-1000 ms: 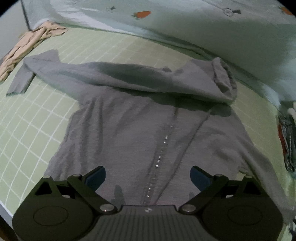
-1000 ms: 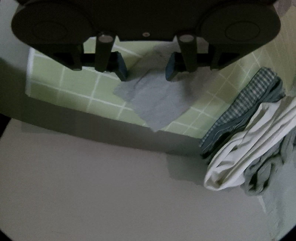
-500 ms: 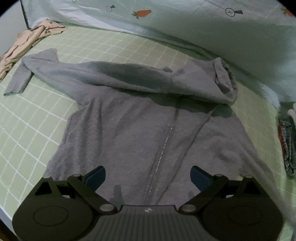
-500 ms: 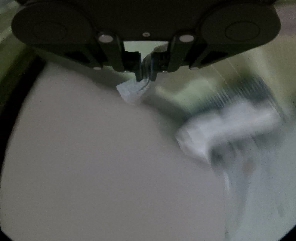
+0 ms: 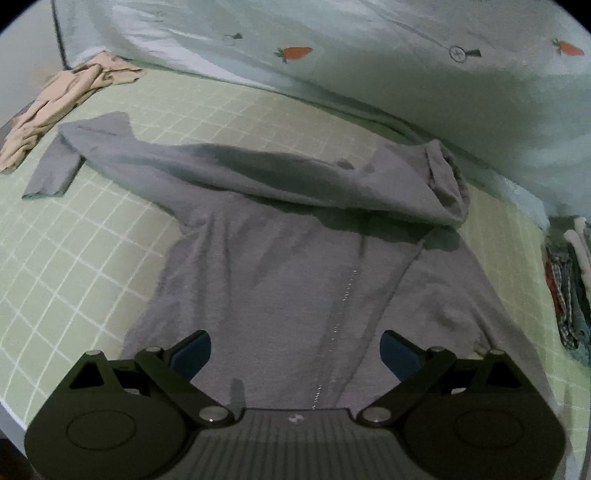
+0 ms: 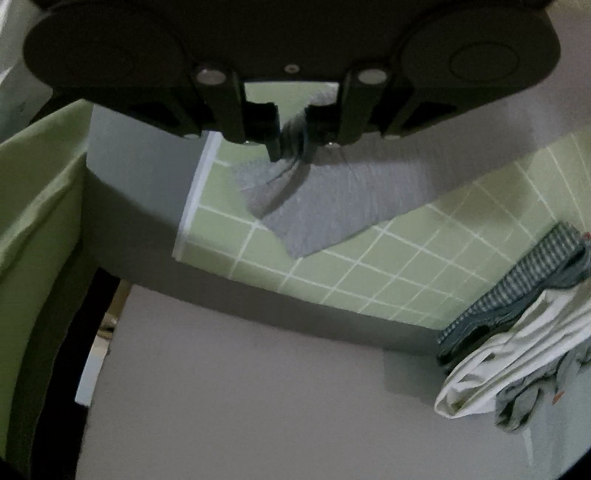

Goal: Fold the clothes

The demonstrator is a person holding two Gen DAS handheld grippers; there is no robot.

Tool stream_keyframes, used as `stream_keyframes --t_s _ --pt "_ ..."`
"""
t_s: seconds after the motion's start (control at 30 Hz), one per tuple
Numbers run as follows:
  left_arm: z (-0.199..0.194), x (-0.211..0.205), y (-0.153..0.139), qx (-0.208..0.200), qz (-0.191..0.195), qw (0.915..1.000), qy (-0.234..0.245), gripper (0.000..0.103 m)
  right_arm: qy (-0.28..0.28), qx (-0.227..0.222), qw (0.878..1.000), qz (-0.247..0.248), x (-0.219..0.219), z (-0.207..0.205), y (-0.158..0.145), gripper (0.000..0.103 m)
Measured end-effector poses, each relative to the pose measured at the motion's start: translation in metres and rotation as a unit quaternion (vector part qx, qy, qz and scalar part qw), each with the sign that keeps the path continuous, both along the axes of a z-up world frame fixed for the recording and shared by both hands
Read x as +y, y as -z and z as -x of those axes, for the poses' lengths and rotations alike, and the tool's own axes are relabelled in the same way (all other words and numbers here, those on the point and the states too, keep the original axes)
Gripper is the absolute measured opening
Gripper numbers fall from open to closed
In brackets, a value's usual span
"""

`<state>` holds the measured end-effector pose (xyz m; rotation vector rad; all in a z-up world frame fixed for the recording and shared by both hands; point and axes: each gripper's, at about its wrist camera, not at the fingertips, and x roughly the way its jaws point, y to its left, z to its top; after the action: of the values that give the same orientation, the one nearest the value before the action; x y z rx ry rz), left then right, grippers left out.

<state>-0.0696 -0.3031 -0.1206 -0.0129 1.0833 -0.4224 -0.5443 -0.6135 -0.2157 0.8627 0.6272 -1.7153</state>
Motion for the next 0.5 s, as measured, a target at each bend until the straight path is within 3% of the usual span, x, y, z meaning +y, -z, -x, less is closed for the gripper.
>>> stream_keyframes --t_s 0.07,0.17,0.23,0.3,0.4,0.5 --pt "0.005 0.011 0.000 -0.001 0.004 1.0000 0.001 0.098 -0.009 0.009 1.000 -0.007 0.000 -0.003 -0.001 0.019" --pt "0.018 0.028 -0.001 -0.007 -0.007 0.9999 0.005 0.098 -0.015 0.025 0.999 -0.015 -0.001 -0.005 -0.003 0.045" --pt "0.023 0.046 -0.004 -0.009 -0.020 0.9997 0.006 0.098 -0.023 0.031 0.999 -0.012 0.003 -0.008 -0.008 0.055" --pt "0.025 0.066 -0.008 -0.012 -0.032 0.9994 -0.005 0.098 -0.034 0.026 0.999 -0.003 0.012 -0.014 -0.014 0.081" --pt "0.022 0.096 -0.014 -0.011 -0.046 0.9984 -0.029 0.098 -0.050 0.031 0.998 0.007 0.028 -0.033 -0.020 0.095" --pt "0.015 0.122 -0.022 -0.011 -0.059 0.9972 -0.046 0.098 -0.089 0.024 0.996 0.011 0.046 -0.065 -0.023 0.100"
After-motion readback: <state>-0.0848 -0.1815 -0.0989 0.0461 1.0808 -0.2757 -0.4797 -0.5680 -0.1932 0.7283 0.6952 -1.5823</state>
